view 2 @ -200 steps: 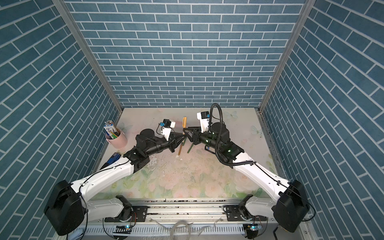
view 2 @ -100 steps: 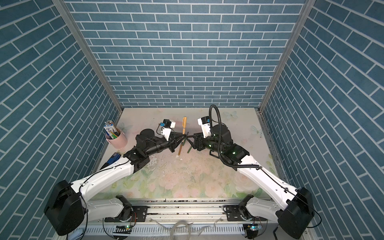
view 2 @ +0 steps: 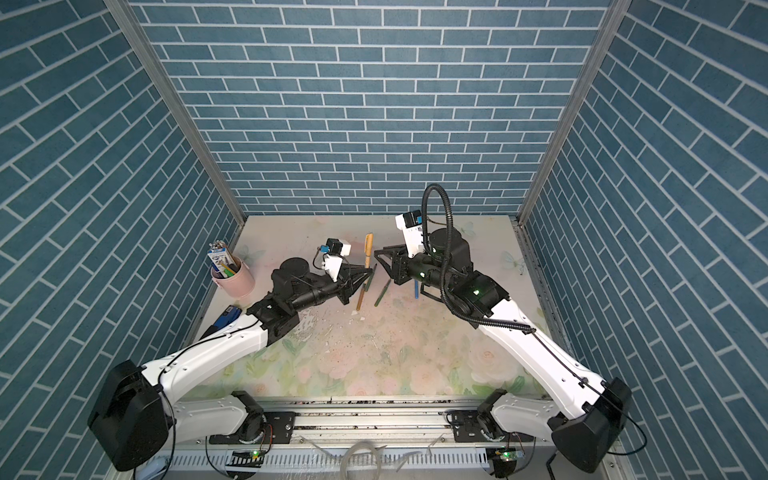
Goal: Insert pens into pen caps
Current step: Put on the pen cap to the pen.
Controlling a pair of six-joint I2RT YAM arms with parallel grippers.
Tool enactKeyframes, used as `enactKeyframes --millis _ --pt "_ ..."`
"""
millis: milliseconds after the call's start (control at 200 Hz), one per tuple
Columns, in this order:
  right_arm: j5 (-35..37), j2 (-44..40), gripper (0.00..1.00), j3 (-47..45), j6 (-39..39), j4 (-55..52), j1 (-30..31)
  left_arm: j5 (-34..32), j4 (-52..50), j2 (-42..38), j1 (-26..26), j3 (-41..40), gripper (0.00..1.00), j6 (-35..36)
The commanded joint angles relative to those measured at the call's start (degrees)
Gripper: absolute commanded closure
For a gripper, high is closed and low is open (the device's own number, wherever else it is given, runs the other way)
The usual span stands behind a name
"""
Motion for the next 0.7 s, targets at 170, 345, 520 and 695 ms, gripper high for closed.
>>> enactKeyframes --millis 170,345,520,695 --pt "-1.2 5.7 0.62 7.2 -3.3 -3.1 -0.2 0.1 0.1 -0.9 0.3 1.2 0.97 0.5" --pt "-0.3 8.2 0.64 9.8 -3.4 -2.7 -0.4 0.2 0.1 -1.0 0.3 1.2 0.97 0.4" --pt "-0.2 9.5 0.71 10.7 -3.0 -2.0 -0.5 0.2 0.1 -1.2 0.2 1.2 0.98 0.4" --pt "-2.1 10.2 0.86 10.4 -2.0 -1.1 -0.5 0.2 0.1 -1.3 0.2 1.2 0.98 0.4"
